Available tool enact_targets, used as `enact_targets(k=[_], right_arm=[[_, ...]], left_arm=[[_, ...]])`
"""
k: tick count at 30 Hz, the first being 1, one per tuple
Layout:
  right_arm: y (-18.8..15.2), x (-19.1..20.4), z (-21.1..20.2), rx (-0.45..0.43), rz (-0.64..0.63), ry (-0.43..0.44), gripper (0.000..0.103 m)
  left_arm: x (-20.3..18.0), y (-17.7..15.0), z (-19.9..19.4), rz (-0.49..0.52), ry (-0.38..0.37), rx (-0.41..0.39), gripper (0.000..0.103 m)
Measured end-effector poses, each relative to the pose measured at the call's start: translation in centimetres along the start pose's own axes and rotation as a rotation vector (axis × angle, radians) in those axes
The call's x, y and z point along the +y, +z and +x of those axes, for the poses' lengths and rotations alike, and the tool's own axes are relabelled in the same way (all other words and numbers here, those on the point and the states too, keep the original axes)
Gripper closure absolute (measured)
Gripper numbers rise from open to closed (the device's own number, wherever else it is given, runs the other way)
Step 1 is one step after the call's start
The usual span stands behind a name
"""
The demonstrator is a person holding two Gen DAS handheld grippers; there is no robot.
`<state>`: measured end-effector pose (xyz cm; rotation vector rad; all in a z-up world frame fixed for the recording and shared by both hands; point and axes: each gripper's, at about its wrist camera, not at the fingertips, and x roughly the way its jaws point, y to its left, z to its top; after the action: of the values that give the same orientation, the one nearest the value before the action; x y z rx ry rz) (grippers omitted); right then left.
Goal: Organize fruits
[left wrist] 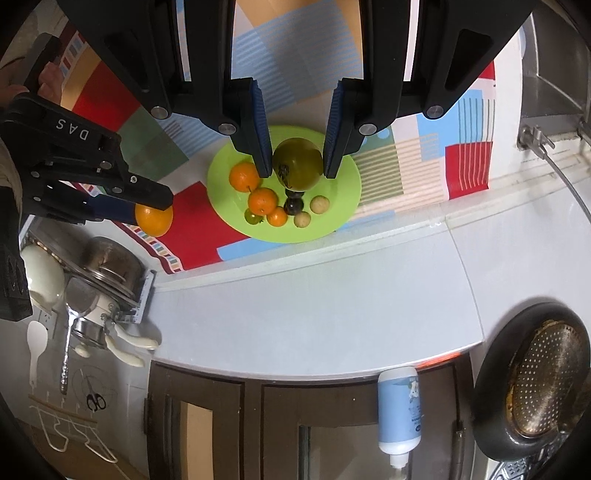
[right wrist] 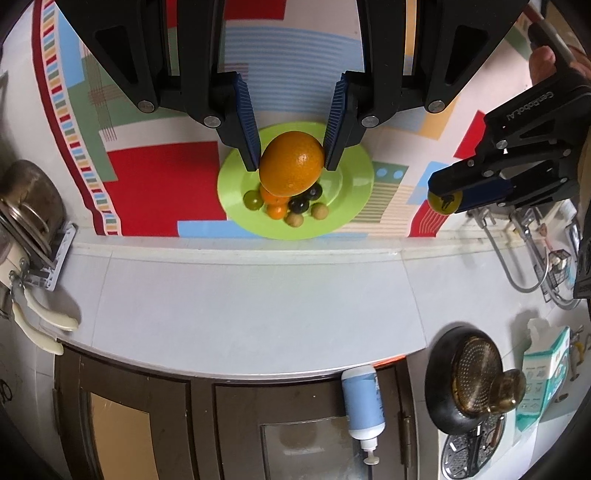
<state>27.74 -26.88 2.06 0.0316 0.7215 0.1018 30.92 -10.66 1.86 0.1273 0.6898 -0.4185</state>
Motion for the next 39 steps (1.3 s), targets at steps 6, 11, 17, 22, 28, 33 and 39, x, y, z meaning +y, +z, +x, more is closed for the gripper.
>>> enact_targets(k=[6,11,17,22,28,33,39], right_arm=[[1.2,-0.6,1.9,0.018,-0.009,-0.016,0.067],[1.9,-1.2,4.0,0.046,-0.008,-0.02,0.067],[2.3,-1.8,6.5,0.084,-0.016,-0.032,0.067],[2.5,-2.6,8.7,0.122,-0.009,-0.03,0.067],[2.6,-3.2,11.1,0.155,-0.015,-0.029,0.067],[2.4,-3.9,12.8,0.183,-0.007,-0.024,0.067],[1.9,-4.3,14.4,0.211,0.001,-0.001,0.067]], left_arm=[[0.5,0.8,2.0,-0.003,0.007,0.025,0.075],[0.8,1.2,4.1,0.003,0.014,0.048,0.075],[1.5,1.7,6.6,-0.006,0.007,0.074,0.075],[2.0,2.0,9.0,-0.018,-0.002,0.099,0.075],[2.3,2.2,11.4,-0.009,0.008,0.118,0.075],[2.4,2.2,13.2,0.005,0.006,0.136,0.075],[2.2,1.8,14.0,0.019,0.01,0.158,0.073]])
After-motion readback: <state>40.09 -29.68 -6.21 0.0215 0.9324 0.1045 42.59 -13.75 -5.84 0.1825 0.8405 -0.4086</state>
